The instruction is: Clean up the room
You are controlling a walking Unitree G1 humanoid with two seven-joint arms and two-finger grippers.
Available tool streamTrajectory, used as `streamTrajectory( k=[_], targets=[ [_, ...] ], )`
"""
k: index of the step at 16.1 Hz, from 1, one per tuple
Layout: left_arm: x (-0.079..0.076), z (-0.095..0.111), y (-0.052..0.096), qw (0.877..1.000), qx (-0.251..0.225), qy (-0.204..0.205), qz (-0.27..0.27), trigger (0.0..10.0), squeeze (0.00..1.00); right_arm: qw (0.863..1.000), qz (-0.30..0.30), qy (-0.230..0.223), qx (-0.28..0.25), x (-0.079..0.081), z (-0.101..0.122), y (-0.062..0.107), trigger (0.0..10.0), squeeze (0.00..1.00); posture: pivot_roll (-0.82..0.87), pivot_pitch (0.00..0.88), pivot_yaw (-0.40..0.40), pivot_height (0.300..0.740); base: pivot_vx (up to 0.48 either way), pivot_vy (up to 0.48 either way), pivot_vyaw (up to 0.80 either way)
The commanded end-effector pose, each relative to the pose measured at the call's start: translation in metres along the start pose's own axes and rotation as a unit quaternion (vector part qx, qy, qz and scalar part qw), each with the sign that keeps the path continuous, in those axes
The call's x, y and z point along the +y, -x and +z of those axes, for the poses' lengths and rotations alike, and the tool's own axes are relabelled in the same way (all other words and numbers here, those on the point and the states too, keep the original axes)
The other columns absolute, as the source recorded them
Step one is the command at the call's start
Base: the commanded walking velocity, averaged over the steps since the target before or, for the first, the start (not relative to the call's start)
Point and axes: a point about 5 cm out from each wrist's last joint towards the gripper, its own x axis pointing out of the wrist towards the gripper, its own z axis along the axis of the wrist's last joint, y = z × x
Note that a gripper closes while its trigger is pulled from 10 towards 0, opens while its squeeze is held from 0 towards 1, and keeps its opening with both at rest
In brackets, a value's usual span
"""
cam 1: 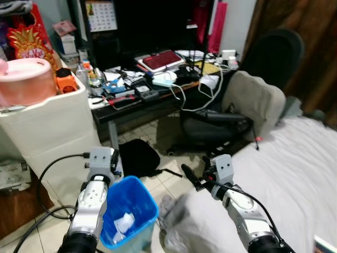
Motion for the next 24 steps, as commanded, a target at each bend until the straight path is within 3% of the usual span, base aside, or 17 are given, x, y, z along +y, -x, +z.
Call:
streamTrajectory(
  k=[1, 2, 5, 6, 7, 10, 12, 14, 15, 17, 19, 24],
  targets=[
    [0.008, -0.002, 0.000, 1.000, 0.005, -0.011, 0.005, 10.0, 0.00, 1.000, 0.008, 0.006, -0.007, 0.005, 0.005, -0.004, 10.0, 0.00, 0.09, 0.036, -0.042, 0.740, 0.240, 0.000, 0.00],
    [0.005, -0.009, -0.007, 0.999, 0.030, -0.018, 0.004, 10.0, 1.00, 1.000, 0.009, 0.006, -0.006, 0.005, 0.004, -0.004, 10.0, 0.00, 0.08, 0.035, -0.044, 0.740, 0.000, 0.000, 0.00],
    [0.006, -0.006, -0.017, 0.999, 0.044, -0.011, 0.005, 10.0, 1.00, 1.000, 0.009, 0.009, -0.006, 0.005, 0.004, -0.004, 10.0, 0.00, 0.07, 0.033, -0.040, 0.740, 0.000, 0.000, 0.00],
    [0.006, -0.005, -0.019, 0.999, 0.044, -0.010, 0.004, 10.0, 0.85, 1.000, 0.007, 0.009, -0.006, 0.004, 0.005, -0.003, 10.0, 0.00, 0.06, 0.032, -0.037, 0.740, 0.000, 0.000, 0.00],
    [0.007, -0.003, -0.020, 0.999, 0.041, -0.008, 0.008, 10.0, 0.00, 1.000, 0.006, 0.010, -0.007, 0.004, 0.004, -0.002, 10.0, 0.00, 0.06, 0.032, -0.034, 0.740, 0.000, 0.000, 0.00],
    [0.003, 0.005, -0.016, 1.000, -0.004, 0.009, -0.006, 10.0, 0.00, 1.000, -0.005, 0.013, -0.022, 0.001, 0.010, 0.001, 10.0, 0.00, 0.06, 0.034, -0.027, 0.740, 0.000, 0.000, 0.00],
    [-0.020, 0.021, 0.014, 0.993, -0.089, 0.007, -0.073, 10.0, 0.00, 0.998, -0.024, 0.021, -0.047, -0.004, 0.020, 0.008, 10.0, 0.00, 0.07, 0.028, -0.031, 0.740, 0.000, 0.000, 0.00],
    [-0.044, 0.035, 0.049, 0.983, -0.128, 0.029, -0.131, 10.0, 0.00, 0.997, -0.048, 0.024, -0.059, -0.013, 0.023, 0.018, 10.0, 0.00, 0.07, 0.011, -0.038, 0.740, 0.000, 0.000, -0.74],
    [-0.048, 0.036, 0.056, 0.980, -0.131, 0.034, -0.142, 10.0, 0.00, 0.996, -0.054, 0.022, -0.060, -0.015, 0.023, 0.020, 10.0, 0.00, 0.07, 0.009, -0.038, 0.740, 0.000, 0.000, -0.74],
    [-0.051, 0.027, 0.059, 0.984, -0.113, 0.031, -0.134, 10.0, 0.00, 0.994, -0.087, 0.011, -0.061, -0.022, 0.022, 0.018, 10.0, 0.00, 0.07, 0.000, -0.032, 0.740, 0.000, 0.000, -0.74],
    [-0.047, 0.022, 0.047, 0.990, -0.086, 0.037, -0.108, 10.0, 0.00, 0.995, -0.082, 0.018, -0.063, -0.022, 0.027, 0.014, 10.0, 0.00, 0.05, 0.000, -0.028, 0.740, 0.000, -0.240, -0.74],
    [-0.046, 0.022, 0.033, 0.991, -0.064, 0.035, -0.116, 10.0, 0.00, 0.994, -0.091, 0.014, -0.054, -0.026, 0.022, 0.017, 10.0, 0.00, 0.01, 0.000, -0.006, 0.740, 0.000, -0.174, -0.74]
  ],
)
